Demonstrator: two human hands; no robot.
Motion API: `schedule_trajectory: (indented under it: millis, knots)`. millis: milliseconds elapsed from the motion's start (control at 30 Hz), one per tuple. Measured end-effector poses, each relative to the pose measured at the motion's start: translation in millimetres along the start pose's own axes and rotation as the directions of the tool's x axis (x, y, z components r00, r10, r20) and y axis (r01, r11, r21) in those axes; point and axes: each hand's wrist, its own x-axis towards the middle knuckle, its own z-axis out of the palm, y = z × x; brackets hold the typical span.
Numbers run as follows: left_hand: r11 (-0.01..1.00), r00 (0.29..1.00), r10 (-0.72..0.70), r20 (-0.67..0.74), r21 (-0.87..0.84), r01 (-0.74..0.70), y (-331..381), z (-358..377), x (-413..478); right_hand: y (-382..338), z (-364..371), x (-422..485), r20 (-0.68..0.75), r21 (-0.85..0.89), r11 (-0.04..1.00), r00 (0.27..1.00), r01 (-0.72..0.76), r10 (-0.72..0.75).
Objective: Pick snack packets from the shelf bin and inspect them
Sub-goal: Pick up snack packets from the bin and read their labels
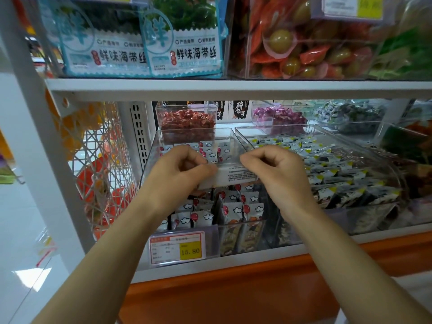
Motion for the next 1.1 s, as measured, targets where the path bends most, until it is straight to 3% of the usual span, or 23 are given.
schedule_trajectory:
  millis: [133, 300, 433, 533, 667, 833, 967, 1100]
  knots:
    - [0.999, 1.0, -0.003, -0.01, 0.043, 0.004, -1, -8, 2, -2, -2, 1, 0.04, -0.007, 1.0, 0.999, 0.017, -0.017]
    - [0.976, 0.994, 0.104, -0.034, 0.195, -0.096, -3, -11, 2, -1, -6, 2, 0.064, 0.006, 1.0, 0.998, -0.023, 0.022]
    - [0.972, 0.988, 0.14, -0.061, 0.199, -0.125, -2, -5, 3, -2, -3, 4, 0.0, 0.016, 0.997, 0.997, -0.077, 0.077]
    - [0.986, 0.997, 0.072, 0.021, 0.149, -0.074, -2, -3, 1, -2, -1, 5, -0.042, 0.022, 0.997, 0.997, -0.07, 0.071]
    - [0.972, 0.995, 0.083, 0.052, 0.217, -0.092, -5, -2, 0, 1, -2, 6, 0.024, 0.113, 0.986, 0.993, -0.122, 0.12]
    - [0.995, 0.997, 0.08, -0.009, 0.067, -0.08, -10, 3, 3, 3, -7, 5, 0.187, 0.32, 0.924, 0.97, -0.21, 0.155]
    - [0.999, 0.999, 0.042, -0.033, 0.002, -0.042, -15, 11, 4, 4, -5, 3, 0.216, 0.167, 0.976, 0.971, -0.139, 0.101]
    - [0.997, 0.989, 0.031, -0.146, 0.073, -0.02, -17, 6, 12, 1, -4, 11, 0.094, 0.107, 0.988, 0.99, -0.112, 0.102]
